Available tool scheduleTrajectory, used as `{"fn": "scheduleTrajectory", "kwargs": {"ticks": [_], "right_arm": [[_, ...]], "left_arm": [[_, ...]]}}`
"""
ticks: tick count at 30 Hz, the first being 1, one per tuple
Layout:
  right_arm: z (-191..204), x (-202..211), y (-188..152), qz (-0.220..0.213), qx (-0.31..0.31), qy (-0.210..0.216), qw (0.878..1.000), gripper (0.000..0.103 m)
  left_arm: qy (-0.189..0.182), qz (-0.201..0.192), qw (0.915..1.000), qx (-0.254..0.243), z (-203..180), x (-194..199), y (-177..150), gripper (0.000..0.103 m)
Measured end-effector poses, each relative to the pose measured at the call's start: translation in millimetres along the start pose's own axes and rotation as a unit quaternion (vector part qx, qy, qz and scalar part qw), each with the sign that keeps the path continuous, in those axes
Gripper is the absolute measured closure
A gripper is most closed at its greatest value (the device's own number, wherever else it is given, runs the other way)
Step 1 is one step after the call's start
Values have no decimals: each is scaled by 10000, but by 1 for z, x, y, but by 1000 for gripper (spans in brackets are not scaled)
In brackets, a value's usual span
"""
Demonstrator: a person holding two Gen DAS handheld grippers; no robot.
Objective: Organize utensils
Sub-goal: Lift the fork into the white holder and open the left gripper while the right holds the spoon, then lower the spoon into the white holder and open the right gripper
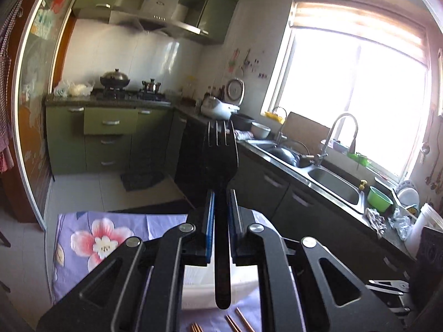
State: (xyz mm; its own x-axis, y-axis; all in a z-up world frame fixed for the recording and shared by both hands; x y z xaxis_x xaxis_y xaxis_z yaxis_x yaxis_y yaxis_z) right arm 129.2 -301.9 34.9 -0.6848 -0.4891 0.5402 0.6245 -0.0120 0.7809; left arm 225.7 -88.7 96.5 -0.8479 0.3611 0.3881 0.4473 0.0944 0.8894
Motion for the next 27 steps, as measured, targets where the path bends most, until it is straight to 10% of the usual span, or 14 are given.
{"fn": "scheduleTrajectory", "kwargs": {"ticks": [4,13,27], "right_arm": [[-7,-6,17,-99,-10,-118,9999,93],[-9,-27,63,-592,95,-333,9976,93],[-6,-98,128,-1569,275,-1022,9819,93]], "left_arm": [[193,-478,9984,-239,-2,-25,4,94],[671,-82,9967,-457,7,-53,-47,93],[697,111,9969,-356,24,-10,-61,63]]}}
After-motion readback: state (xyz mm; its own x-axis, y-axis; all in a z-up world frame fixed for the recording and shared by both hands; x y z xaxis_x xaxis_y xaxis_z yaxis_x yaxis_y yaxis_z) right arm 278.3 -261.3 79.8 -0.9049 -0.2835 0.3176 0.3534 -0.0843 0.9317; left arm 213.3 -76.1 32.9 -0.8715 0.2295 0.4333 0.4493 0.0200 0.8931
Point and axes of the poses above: each gripper's, at about its wrist camera, not at the fingertips, and x roughly against the way its jaws point, z to its left, y to its top, the point moved 4 cm from there along -x, roughly the way its jaws point, and after that the axes turned 4 degrees about z, right-handed, at the moved point
